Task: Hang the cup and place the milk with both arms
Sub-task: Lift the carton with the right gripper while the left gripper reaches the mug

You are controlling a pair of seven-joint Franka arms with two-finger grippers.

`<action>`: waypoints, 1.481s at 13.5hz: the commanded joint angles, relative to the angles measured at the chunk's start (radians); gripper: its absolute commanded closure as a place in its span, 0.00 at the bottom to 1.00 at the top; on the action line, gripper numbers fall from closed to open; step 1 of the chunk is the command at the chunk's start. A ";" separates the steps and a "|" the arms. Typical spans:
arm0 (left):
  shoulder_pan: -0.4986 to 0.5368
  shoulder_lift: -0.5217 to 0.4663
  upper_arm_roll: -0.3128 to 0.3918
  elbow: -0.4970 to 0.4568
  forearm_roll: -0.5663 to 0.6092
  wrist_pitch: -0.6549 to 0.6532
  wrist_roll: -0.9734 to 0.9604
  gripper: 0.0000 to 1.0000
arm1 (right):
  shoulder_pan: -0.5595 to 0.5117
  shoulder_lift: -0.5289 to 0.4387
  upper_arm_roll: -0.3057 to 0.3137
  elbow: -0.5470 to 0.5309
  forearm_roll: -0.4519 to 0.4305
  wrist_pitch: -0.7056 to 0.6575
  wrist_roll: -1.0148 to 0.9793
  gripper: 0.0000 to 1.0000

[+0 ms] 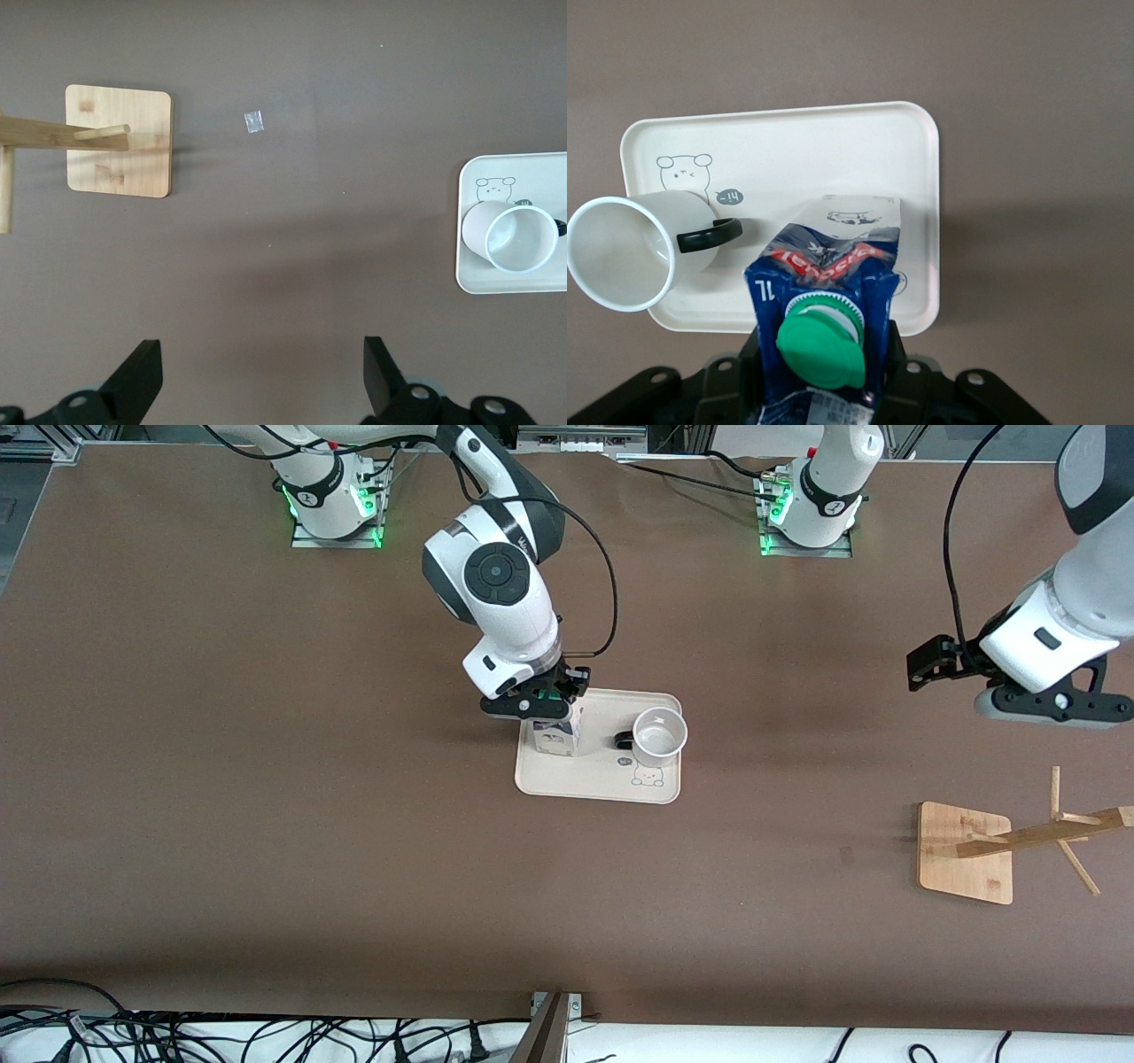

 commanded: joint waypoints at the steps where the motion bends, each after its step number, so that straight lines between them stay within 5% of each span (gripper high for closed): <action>1: -0.034 0.058 -0.001 0.049 -0.002 -0.022 0.071 0.00 | -0.013 -0.062 -0.013 0.013 0.003 -0.091 -0.042 0.48; 9: -0.081 0.216 -0.090 0.020 -0.002 -0.016 0.625 0.00 | -0.252 -0.121 -0.066 0.020 0.049 -0.293 -0.490 0.48; 12: -0.097 0.301 -0.186 0.020 -0.001 0.018 0.573 0.00 | -0.258 -0.119 -0.207 -0.012 0.051 -0.330 -0.703 0.48; 15: -0.265 0.370 -0.184 0.024 0.039 0.069 0.307 0.00 | -0.258 -0.119 -0.313 -0.050 0.051 -0.333 -0.861 0.48; 20: -0.387 0.462 -0.185 0.023 0.200 0.170 0.074 0.00 | -0.301 -0.118 -0.350 -0.156 0.063 -0.212 -0.981 0.48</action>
